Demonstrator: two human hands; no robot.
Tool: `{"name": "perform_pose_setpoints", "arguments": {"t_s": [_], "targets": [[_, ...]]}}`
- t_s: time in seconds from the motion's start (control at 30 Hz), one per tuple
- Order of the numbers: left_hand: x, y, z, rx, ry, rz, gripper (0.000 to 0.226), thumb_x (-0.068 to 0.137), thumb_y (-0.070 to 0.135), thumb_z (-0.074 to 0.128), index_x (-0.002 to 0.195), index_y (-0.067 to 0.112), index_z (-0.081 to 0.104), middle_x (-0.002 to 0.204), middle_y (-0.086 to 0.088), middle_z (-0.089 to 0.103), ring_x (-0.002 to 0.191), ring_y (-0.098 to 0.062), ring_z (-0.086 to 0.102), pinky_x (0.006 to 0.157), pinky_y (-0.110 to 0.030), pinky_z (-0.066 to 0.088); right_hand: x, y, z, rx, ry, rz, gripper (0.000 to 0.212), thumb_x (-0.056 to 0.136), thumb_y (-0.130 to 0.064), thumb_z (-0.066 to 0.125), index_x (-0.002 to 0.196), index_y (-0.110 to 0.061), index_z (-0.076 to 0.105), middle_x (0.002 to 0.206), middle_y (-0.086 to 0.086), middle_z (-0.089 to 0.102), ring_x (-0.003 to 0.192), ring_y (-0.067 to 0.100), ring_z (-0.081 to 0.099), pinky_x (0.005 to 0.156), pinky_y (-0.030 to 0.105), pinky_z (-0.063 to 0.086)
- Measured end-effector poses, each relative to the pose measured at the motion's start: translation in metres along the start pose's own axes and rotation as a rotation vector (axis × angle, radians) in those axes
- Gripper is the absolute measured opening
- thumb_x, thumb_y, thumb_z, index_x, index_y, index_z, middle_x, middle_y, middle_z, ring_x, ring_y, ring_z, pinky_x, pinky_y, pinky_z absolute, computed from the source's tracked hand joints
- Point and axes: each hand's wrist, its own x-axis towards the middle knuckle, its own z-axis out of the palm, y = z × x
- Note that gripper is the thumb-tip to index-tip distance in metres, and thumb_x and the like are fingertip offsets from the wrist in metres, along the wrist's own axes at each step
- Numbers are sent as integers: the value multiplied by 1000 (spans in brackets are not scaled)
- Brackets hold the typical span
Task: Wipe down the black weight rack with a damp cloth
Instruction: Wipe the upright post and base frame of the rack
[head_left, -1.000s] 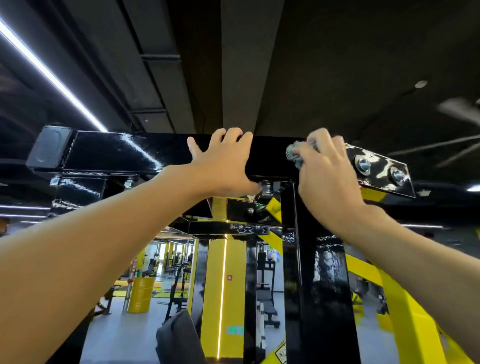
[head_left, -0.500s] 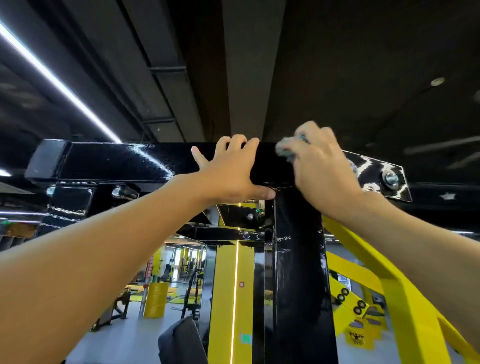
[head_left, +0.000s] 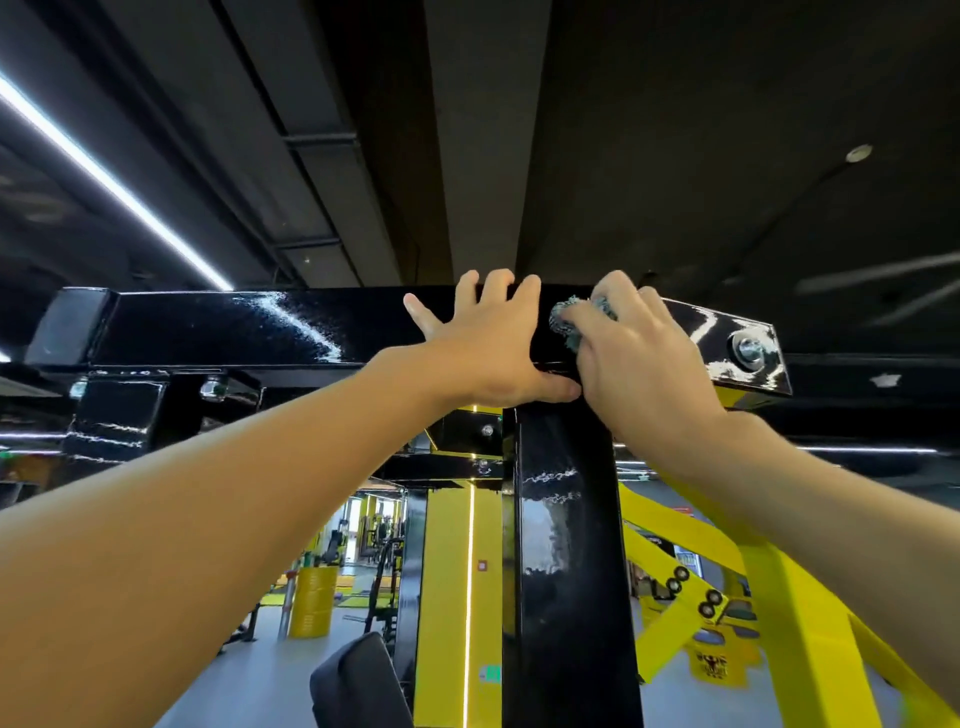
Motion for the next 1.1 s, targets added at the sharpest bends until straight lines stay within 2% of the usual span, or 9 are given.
{"name": "perform_pose_setpoints", "arguments": {"t_s": [0.13, 0.2, 0.3, 0.4, 0.57, 0.73, 0.87, 0.97, 1.1], "targets": [[5, 2, 6, 1, 48, -4, 113, 76, 67, 71, 157, 24, 6, 164, -1, 3, 151, -30, -9, 108, -78, -9, 20, 7, -3, 164, 38, 311, 29, 92, -4, 51, 117, -11, 65, 112, 14, 46, 92, 35, 49, 68, 40, 40], [6, 3, 8, 11, 74, -13, 111, 76, 65, 72, 156, 24, 8, 163, -2, 6, 151, -29, -7, 108, -77, -8, 12, 3, -4, 140, 40, 283, 28, 92, -3, 52, 117, -10, 64, 111, 14, 46, 91, 35, 49, 67, 39, 40], [6, 7, 9, 43, 76, -22, 113, 77, 63, 72, 157, 21, 6, 163, -2, 5, 151, -29, -7, 108, -77, -6, -19, 10, -4, 177, 33, 137, 31, 87, 1, 58, 115, -7, 65, 107, 15, 49, 87, 34, 50, 64, 46, 50], [8, 16, 8, 63, 57, -3, 113, 79, 59, 72, 158, 19, 3, 163, -2, 4, 152, -27, -7, 109, -77, -4, -32, 21, -2, 233, 26, 104, 39, 84, 7, 59, 120, -6, 64, 109, 14, 50, 88, 32, 49, 63, 45, 50], [8, 30, 8, 93, 37, 2, 109, 82, 59, 70, 158, 20, 3, 165, -4, 1, 152, -28, -8, 112, -74, -1, -48, 36, -2, 254, -30, 152, 47, 76, 15, 64, 118, -6, 63, 116, 14, 50, 95, 32, 49, 71, 45, 50], [10, 30, 9, 123, 31, -6, 109, 83, 57, 69, 158, 19, 0, 165, -2, 1, 152, -28, -7, 111, -76, 1, -57, 72, -3, 268, -41, 379, 40, 86, 12, 54, 119, -8, 66, 111, 10, 50, 99, 34, 51, 75, 33, 37], [16, 42, 7, 136, 3, 5, 108, 83, 59, 69, 158, 17, 3, 163, -1, 5, 151, -29, -2, 106, -81, 3, -17, 83, -7, 368, -98, 507, 38, 92, 5, 54, 121, -16, 68, 118, 10, 49, 107, 33, 52, 87, 35, 42], [23, 47, 9, 126, 20, 22, 102, 80, 61, 70, 153, 15, 16, 158, -3, 17, 148, -31, 8, 107, -81, 8, 4, 78, -7, 471, -69, 445, 39, 89, 7, 58, 114, -20, 71, 118, 6, 51, 108, 29, 54, 95, 44, 48], [26, 56, 14, 158, 47, 7, 103, 80, 63, 69, 154, 16, 14, 157, -3, 19, 148, -30, 10, 106, -82, 4, 6, 85, -6, 426, -123, 217, 39, 88, 7, 59, 117, -16, 69, 123, 7, 48, 110, 26, 49, 93, 41, 47]]}}
